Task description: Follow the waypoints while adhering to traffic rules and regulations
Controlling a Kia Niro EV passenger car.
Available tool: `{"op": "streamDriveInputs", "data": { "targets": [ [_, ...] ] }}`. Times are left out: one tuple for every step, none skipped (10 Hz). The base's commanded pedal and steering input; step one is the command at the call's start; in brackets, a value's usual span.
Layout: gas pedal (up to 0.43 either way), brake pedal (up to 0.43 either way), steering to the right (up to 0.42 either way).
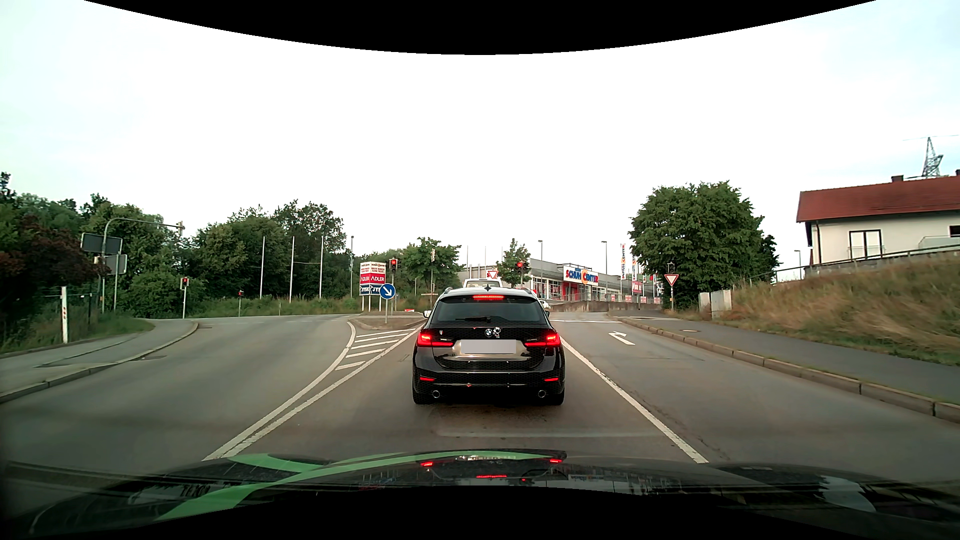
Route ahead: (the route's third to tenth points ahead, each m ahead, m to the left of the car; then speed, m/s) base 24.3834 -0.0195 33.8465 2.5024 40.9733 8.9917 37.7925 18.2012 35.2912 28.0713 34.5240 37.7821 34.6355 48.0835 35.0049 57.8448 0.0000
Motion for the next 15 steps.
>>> {"op": "streamDriveInputs", "data": {
  "targets": [
    [0.0, 0.213, -0.012],
    [0.0, 0.207, -0.012],
    [0.0, 0.213, -0.012],
    [0.0, 0.207, -0.012],
    [0.0, 0.213, -0.012],
    [0.0, 0.213, -0.012],
    [0.0, 0.213, -0.012],
    [0.0, 0.213, -0.012],
    [0.0, 0.213, -0.012],
    [0.0, 0.213, -0.012],
    [0.0, 0.213, -0.012],
    [0.0, 0.213, -0.012],
    [0.0, 0.213, -0.012],
    [0.0, 0.213, -0.012],
    [0.0, 0.213, -0.012]
  ]
}}
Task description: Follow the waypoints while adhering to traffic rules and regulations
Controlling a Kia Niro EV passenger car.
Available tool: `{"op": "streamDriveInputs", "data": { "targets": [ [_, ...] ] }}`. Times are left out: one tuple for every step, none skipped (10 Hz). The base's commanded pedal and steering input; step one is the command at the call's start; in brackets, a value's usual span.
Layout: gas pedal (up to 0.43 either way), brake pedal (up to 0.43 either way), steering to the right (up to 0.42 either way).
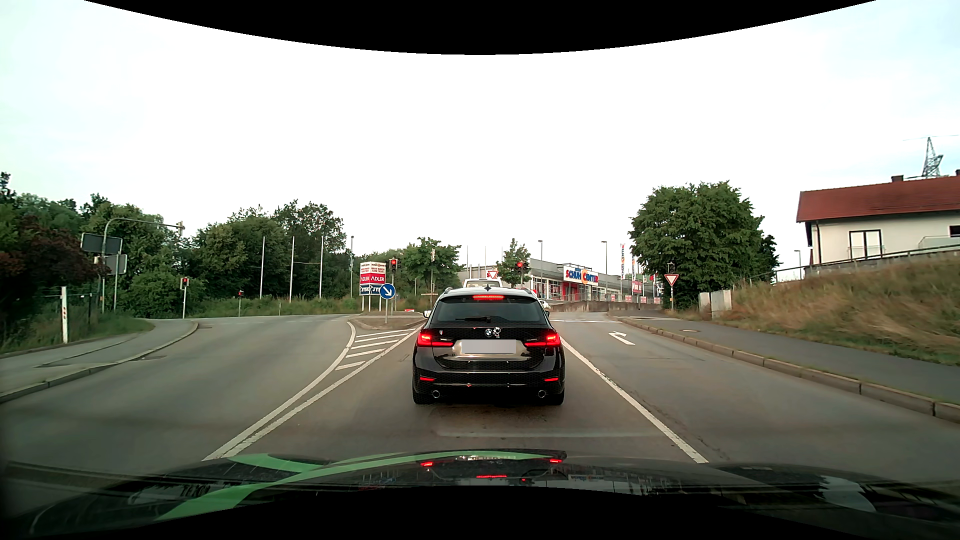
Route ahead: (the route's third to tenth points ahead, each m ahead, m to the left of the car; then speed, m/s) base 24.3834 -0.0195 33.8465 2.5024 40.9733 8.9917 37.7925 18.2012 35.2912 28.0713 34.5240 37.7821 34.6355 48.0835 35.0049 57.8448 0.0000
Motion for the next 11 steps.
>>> {"op": "streamDriveInputs", "data": {
  "targets": [
    [0.0, 0.213, -0.012],
    [0.0, 0.213, -0.012],
    [0.0, 0.213, -0.012],
    [0.0, 0.213, -0.012],
    [0.0, 0.213, -0.012],
    [0.0, 0.213, -0.012],
    [0.0, 0.213, -0.012],
    [0.0, 0.213, -0.012],
    [0.0, 0.22, -0.012],
    [0.0, 0.22, -0.012],
    [0.0, 0.213, -0.012]
  ]
}}
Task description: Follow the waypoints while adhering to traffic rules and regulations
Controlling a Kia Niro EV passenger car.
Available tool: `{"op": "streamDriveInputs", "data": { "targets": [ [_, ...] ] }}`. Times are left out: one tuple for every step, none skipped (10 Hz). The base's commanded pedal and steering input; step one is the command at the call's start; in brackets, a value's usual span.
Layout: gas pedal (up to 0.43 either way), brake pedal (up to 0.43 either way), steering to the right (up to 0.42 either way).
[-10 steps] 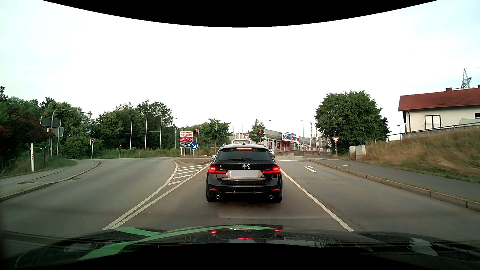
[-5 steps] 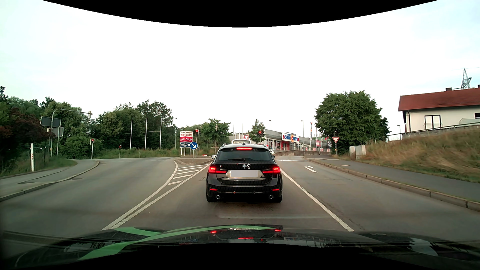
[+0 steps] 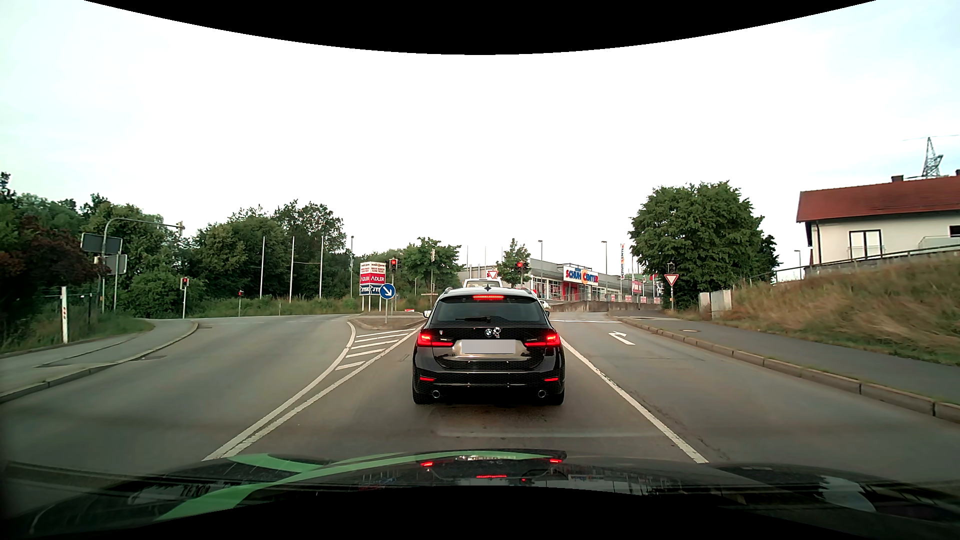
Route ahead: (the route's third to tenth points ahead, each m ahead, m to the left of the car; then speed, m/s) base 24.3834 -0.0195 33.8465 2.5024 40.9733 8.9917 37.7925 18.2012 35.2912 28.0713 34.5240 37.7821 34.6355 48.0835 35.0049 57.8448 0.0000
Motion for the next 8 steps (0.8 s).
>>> {"op": "streamDriveInputs", "data": {
  "targets": [
    [0.0, 0.213, -0.012],
    [0.0, 0.22, -0.012],
    [0.0, 0.22, -0.012],
    [0.0, 0.22, -0.012],
    [0.0, 0.22, -0.012],
    [0.0, 0.22, -0.012],
    [0.0, 0.22, -0.012],
    [0.0, 0.22, -0.012]
  ]
}}
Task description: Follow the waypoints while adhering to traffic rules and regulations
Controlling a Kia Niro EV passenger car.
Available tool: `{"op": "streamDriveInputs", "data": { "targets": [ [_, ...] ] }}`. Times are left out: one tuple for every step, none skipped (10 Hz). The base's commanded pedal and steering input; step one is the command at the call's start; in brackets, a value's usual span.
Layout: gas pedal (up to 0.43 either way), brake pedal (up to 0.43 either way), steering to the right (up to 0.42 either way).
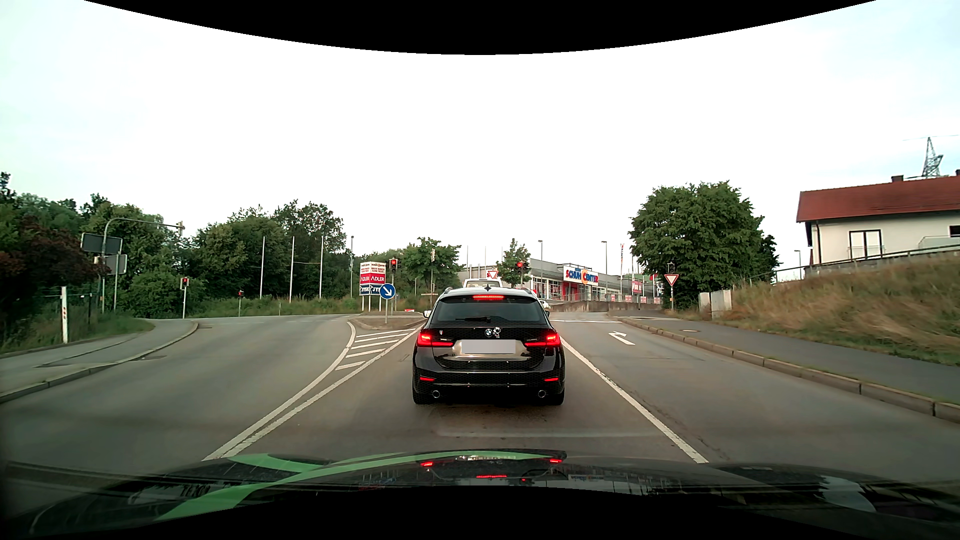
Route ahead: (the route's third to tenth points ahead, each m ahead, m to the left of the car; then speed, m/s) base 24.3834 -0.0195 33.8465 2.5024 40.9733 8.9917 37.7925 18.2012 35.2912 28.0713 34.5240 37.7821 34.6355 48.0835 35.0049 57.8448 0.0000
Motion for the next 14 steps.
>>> {"op": "streamDriveInputs", "data": {
  "targets": [
    [0.0, 0.22, -0.013],
    [0.0, 0.22, -0.013],
    [0.0, 0.22, -0.013],
    [0.0, 0.22, -0.013],
    [0.0, 0.22, -0.014],
    [0.0, 0.22, -0.014],
    [0.0, 0.22, -0.015],
    [0.0, 0.22, -0.015],
    [0.0, 0.22, -0.015],
    [0.0, 0.22, -0.015],
    [0.0, 0.22, -0.016],
    [0.0, 0.22, -0.017],
    [0.0, 0.22, -0.017],
    [0.0, 0.22, -0.017]
  ]
}}
